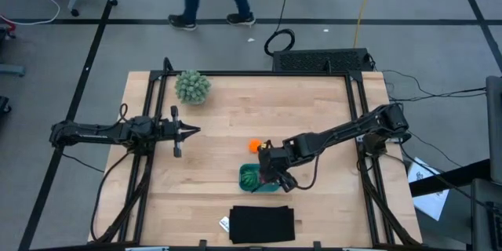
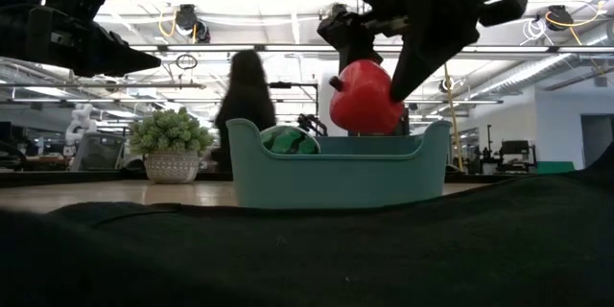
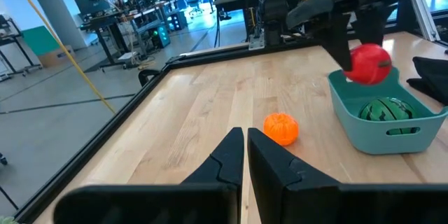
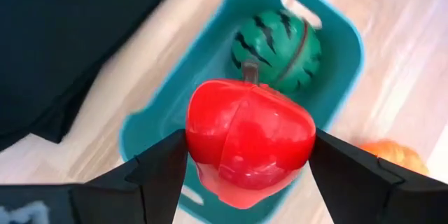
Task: Pick and placing Produce into tupperware
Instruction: Put the apple into the blue bin
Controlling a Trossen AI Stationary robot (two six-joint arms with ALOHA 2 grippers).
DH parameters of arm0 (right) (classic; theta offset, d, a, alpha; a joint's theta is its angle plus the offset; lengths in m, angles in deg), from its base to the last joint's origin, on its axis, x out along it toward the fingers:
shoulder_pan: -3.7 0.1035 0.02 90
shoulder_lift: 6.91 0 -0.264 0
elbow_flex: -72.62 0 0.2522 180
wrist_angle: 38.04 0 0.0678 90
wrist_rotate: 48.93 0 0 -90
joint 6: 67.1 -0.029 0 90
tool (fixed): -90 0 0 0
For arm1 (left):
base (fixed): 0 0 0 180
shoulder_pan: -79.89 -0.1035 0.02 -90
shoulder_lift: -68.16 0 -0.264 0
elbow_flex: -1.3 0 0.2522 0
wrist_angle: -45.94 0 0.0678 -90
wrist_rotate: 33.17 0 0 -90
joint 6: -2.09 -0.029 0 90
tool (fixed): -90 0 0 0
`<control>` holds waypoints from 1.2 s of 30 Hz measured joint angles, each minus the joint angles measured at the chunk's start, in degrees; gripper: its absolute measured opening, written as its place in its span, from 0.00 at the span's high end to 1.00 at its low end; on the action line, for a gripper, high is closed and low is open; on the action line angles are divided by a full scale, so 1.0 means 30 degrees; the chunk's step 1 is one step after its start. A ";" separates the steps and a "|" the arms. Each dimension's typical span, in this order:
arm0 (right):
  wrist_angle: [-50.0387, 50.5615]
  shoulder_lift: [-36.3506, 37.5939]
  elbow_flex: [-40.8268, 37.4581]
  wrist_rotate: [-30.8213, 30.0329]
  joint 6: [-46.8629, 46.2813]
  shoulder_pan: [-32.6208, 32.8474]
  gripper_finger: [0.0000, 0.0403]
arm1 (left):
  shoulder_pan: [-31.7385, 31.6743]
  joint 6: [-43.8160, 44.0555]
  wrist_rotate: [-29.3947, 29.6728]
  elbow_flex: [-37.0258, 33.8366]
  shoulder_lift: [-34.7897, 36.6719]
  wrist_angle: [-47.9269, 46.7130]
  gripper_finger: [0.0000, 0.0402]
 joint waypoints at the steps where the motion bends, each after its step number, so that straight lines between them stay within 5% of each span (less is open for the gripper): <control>1: -0.0199 0.0000 -0.0068 0.0036 0.0257 0.0032 0.34 | -0.0006 -0.0001 0.0000 0.0000 0.0000 -0.0006 0.94; 10: -0.1081 0.0000 -0.0656 0.0045 0.2521 0.0133 0.34 | -0.0004 -0.0016 0.0000 0.0000 0.0000 -0.0182 0.94; 36: -0.2434 -0.0007 -0.0704 0.1139 0.0065 0.0068 0.34 | -0.0003 -0.0016 0.0000 0.0000 0.0000 -0.0208 0.94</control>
